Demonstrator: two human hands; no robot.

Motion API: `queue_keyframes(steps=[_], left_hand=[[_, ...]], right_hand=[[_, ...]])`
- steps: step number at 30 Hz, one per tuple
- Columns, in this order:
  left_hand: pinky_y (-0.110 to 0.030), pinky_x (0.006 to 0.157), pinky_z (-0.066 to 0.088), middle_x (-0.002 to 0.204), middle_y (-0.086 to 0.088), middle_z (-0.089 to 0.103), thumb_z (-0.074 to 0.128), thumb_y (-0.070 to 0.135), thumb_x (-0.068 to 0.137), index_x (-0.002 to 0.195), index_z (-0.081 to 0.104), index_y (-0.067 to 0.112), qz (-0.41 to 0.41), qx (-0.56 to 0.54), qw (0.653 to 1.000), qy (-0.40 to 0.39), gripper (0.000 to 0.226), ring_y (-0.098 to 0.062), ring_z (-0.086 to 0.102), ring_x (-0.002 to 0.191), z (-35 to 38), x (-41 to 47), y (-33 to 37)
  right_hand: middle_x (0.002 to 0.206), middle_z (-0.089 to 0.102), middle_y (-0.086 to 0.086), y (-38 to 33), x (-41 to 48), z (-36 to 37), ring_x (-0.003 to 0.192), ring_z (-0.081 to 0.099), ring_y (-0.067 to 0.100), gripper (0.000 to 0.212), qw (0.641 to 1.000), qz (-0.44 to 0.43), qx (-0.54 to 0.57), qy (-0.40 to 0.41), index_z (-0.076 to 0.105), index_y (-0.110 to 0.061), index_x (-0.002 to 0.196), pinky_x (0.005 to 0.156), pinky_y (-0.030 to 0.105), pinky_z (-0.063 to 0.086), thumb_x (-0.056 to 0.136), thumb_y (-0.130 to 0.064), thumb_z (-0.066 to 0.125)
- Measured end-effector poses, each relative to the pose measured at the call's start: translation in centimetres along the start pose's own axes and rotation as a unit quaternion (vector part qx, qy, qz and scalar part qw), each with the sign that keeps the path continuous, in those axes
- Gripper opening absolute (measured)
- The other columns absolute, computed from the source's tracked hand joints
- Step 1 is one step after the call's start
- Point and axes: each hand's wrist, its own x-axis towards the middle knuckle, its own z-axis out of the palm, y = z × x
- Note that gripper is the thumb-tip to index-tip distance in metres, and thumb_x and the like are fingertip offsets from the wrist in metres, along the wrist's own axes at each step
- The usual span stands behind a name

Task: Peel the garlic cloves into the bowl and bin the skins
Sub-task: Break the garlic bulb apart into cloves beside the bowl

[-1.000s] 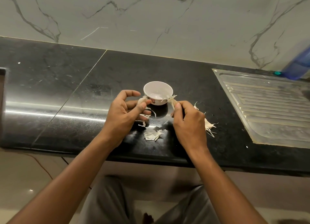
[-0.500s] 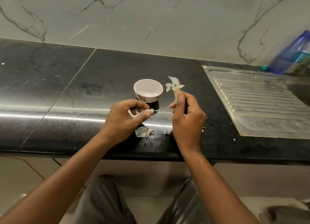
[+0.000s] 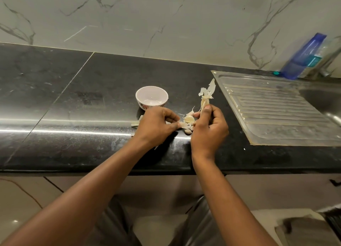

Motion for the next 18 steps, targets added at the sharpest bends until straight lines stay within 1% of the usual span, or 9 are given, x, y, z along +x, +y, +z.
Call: queue_keyframes(steps=[2, 3, 6, 8, 9, 11, 13, 16, 18], left_hand=[[-0.018, 0.063, 0.047, 0.085, 0.009, 0.078, 0.087, 0.029, 0.085, 0.104, 0.083, 0.017, -0.005, 0.003, 1.0, -0.004, 0.023, 0.012, 0.058, 0.058, -0.1, 0.0, -0.1], [-0.019, 0.066, 0.051, 0.083, 0.012, 0.077, 0.087, 0.028, 0.085, 0.105, 0.083, 0.017, -0.004, 0.006, 1.0, -0.004, 0.022, 0.012, 0.059, 0.061, -0.3, -0.1, -0.1], [-0.011, 0.065, 0.044, 0.066, 0.022, 0.067, 0.079, 0.017, 0.091, 0.105, 0.082, 0.016, -0.002, -0.016, 1.0, 0.014, 0.014, 0.01, 0.057, 0.057, -1.0, -0.5, -0.1], [-0.013, 0.067, 0.048, 0.071, 0.016, 0.073, 0.074, 0.017, 0.094, 0.106, 0.082, 0.018, 0.0, -0.041, 0.998, 0.042, 0.014, 0.0, 0.062, 0.061, -1.7, -0.7, -0.1], [-0.017, 0.071, 0.054, 0.078, 0.011, 0.076, 0.074, 0.019, 0.095, 0.107, 0.081, 0.019, -0.002, -0.06, 0.997, 0.051, 0.014, -0.005, 0.068, 0.068, -2.1, -0.8, -0.1], [-0.03, 0.084, 0.062, 0.087, 0.003, 0.08, 0.077, 0.025, 0.094, 0.108, 0.081, 0.019, -0.013, -0.123, 0.991, 0.049, 0.016, -0.014, 0.076, 0.083, -2.8, -1.1, 0.2], [-0.04, 0.091, 0.063, 0.091, 0.001, 0.081, 0.082, 0.029, 0.092, 0.109, 0.081, 0.017, -0.024, -0.182, 0.982, 0.039, 0.021, -0.017, 0.079, 0.09, -3.4, -1.4, 0.7], [-0.04, 0.091, 0.063, 0.095, -0.002, 0.082, 0.084, 0.024, 0.09, 0.109, 0.081, 0.014, -0.026, -0.234, 0.971, 0.031, 0.021, -0.018, 0.079, 0.094, -3.7, -1.6, 0.9], [-0.033, 0.081, 0.063, 0.092, -0.003, 0.082, 0.083, 0.018, 0.09, 0.104, 0.082, 0.013, -0.028, -0.239, 0.97, 0.041, 0.015, -0.015, 0.079, 0.088, -4.0, -1.7, 0.8]], right_hand=[[0.071, 0.073, -0.005, -0.1, 0.0, 0.0, 0.062, 0.069, 0.014, 0.028, 1.0, 0.002, -0.004, -0.003, 0.073, -0.014, 0.088, 0.06, 0.042, 0.059, 0.108, -0.023, 0.056], [0.071, 0.073, -0.006, -0.1, 0.0, 0.0, 0.061, 0.068, 0.014, 0.028, 1.0, 0.004, -0.006, -0.007, 0.073, -0.015, 0.086, 0.058, 0.039, 0.058, 0.108, -0.022, 0.057], [0.069, 0.073, -0.006, -0.1, -0.1, 0.1, 0.058, 0.067, 0.013, 0.031, 0.999, 0.001, -0.014, -0.029, 0.073, -0.015, 0.082, 0.056, 0.034, 0.055, 0.107, -0.021, 0.057], [0.068, 0.073, -0.007, -0.1, -0.2, 0.2, 0.059, 0.067, 0.012, 0.032, 0.998, -0.015, -0.029, -0.052, 0.073, -0.014, 0.08, 0.055, 0.031, 0.053, 0.107, -0.021, 0.057], [0.068, 0.072, -0.007, -0.1, -0.2, 0.2, 0.06, 0.067, 0.011, 0.032, 0.997, -0.023, -0.037, -0.068, 0.073, -0.014, 0.08, 0.055, 0.03, 0.053, 0.107, -0.021, 0.057], [0.068, 0.071, -0.007, -0.2, -0.4, 0.2, 0.062, 0.067, 0.011, 0.03, 0.992, -0.04, -0.053, -0.105, 0.073, -0.016, 0.081, 0.057, 0.034, 0.054, 0.107, -0.023, 0.058], [0.069, 0.07, -0.008, -0.3, -0.6, 0.2, 0.065, 0.068, 0.012, 0.028, 0.984, -0.059, -0.07, -0.154, 0.073, -0.019, 0.083, 0.06, 0.039, 0.056, 0.107, -0.024, 0.059], [0.067, 0.068, -0.008, -0.5, -0.9, 0.2, 0.062, 0.065, 0.014, 0.025, 0.968, -0.096, -0.083, -0.217, 0.074, -0.019, 0.086, 0.058, 0.041, 0.053, 0.107, -0.026, 0.061], [0.065, 0.067, -0.006, -0.5, -1.1, 0.2, 0.06, 0.062, 0.015, 0.024, 0.956, -0.118, -0.089, -0.252, 0.075, -0.019, 0.084, 0.057, 0.04, 0.05, 0.105, -0.024, 0.064]])
